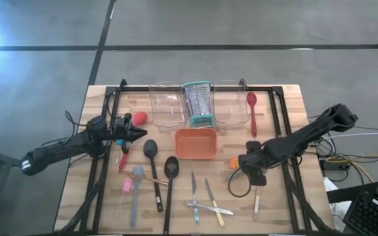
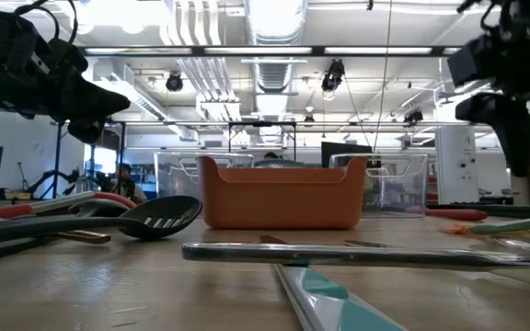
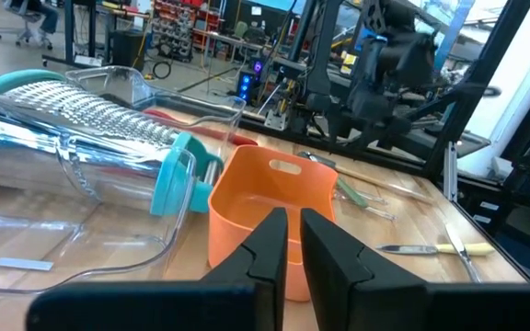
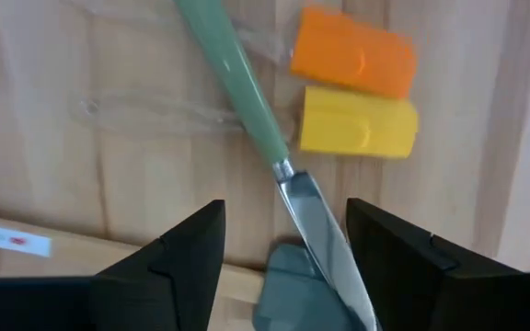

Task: Pick & Place Kitchen Items
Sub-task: Put the green knife into the orange bin

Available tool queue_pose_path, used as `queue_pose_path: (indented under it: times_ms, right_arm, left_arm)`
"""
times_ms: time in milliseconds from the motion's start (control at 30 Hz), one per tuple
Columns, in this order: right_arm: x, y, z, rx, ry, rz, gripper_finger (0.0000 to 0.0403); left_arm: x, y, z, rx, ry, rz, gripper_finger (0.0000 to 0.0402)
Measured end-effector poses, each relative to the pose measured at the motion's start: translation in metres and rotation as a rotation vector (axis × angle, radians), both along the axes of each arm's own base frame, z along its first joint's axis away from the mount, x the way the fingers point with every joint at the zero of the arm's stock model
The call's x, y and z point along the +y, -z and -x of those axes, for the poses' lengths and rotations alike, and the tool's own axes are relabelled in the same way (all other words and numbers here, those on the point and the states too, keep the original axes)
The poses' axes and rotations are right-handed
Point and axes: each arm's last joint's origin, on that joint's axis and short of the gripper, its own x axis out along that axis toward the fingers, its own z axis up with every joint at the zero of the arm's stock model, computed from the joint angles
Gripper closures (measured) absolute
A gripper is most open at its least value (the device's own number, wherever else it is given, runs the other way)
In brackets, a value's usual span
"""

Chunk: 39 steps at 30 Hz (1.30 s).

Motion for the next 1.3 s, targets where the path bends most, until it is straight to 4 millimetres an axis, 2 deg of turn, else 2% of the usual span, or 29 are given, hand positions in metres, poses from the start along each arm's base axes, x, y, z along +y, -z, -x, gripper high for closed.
queue_pose_path:
  times_ms: [700,867,1167,1300]
  right_arm:
    - [0.003,0.058,-0.024,0.139,-0.067,0.035,0.022]
    - [0.003,0.057,-0.023,0.133,-0.067,0.032,0.0258]
    - [0.0,0.045,-0.019,0.092,-0.044,0.028,0.0367]
    - [0.0,0.039,-0.015,0.094,-0.015,0.001,0.0368]
  left_arm:
    - [0.0,0.0,0.0,0.0,0.0,0.0,0.0364]
    - [0.0,0.0,0.0,0.0,0.0,0.0,0.0363]
    - [0.0,0.0,0.0,0.0,0.0,0.0,0.0363]
    - [0.0,0.0,0.0,0.0,0.0,0.0,0.0363]
